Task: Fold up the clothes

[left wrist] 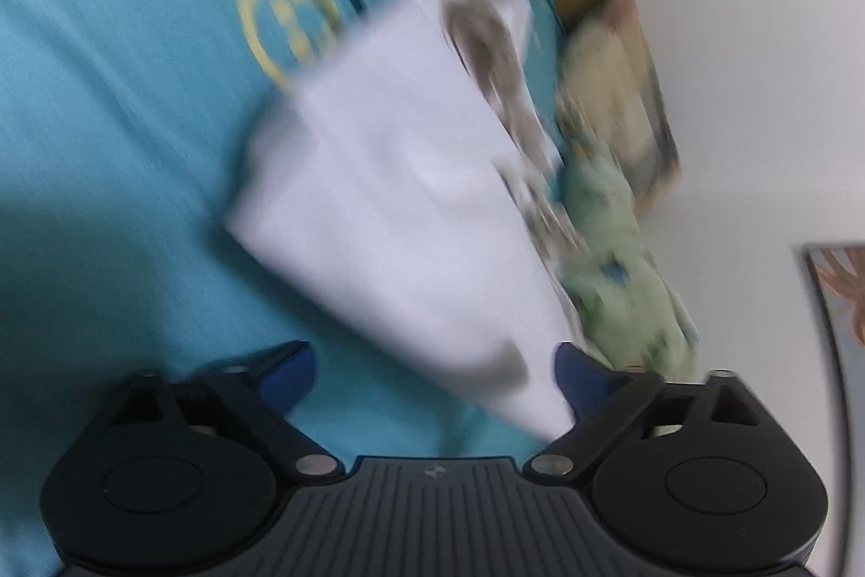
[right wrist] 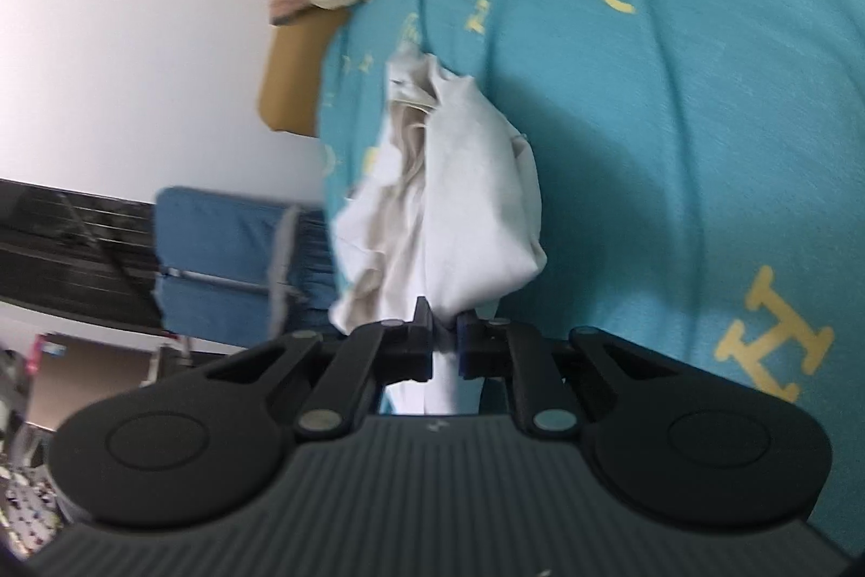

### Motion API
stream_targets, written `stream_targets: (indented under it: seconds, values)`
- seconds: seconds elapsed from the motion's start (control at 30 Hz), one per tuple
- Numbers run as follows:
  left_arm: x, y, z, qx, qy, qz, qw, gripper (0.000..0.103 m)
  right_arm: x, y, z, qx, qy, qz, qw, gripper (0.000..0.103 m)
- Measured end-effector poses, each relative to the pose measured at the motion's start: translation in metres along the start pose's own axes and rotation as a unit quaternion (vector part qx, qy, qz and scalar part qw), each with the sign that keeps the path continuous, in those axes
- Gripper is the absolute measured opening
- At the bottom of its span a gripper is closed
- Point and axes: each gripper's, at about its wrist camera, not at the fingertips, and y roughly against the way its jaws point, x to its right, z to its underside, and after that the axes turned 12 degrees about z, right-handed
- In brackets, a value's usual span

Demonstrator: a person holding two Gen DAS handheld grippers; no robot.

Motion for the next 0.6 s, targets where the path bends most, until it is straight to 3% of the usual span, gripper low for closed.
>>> stream_targets:
  seconds: [0.07,0.17,0.33,0.37,0.4,0.5,0.6]
  values:
    - [0.001,0.008,-0.007,0.047,-0.012,-0.018,0.9987,0.084,0.003,0.006,-0.003,0.006,0.005,-0.006,1.0,0.01]
    - [0.0,0.014,-0.015,0.08,-0.011,-0.007,0.9967,0.07,0.0,0.004,-0.005,0.011,0.013,-0.006,1.0,0.01]
    - [0.005,0.018,-0.015,0.09,-0.018,0.002,0.9958,0.036,-0.003,0.004,-0.003,0.025,0.035,-0.006,0.999,0.01]
    - [0.007,0.018,-0.015,0.089,-0.02,0.003,0.9958,0.02,-0.003,0.006,-0.002,0.028,0.039,-0.009,0.999,0.01]
    - [0.008,0.019,-0.014,0.089,-0.021,0.005,0.9958,0.013,-0.003,0.009,-0.001,0.032,0.044,-0.01,0.998,0.01]
    - [0.014,0.025,-0.011,0.096,-0.03,0.016,0.9948,0.01,-0.002,0.021,0.003,0.04,0.057,-0.014,0.997,0.01]
    - [0.03,0.051,0.0,0.11,-0.037,0.054,0.9918,0.008,-0.001,0.041,0.01,0.05,0.071,-0.017,0.996,0.01]
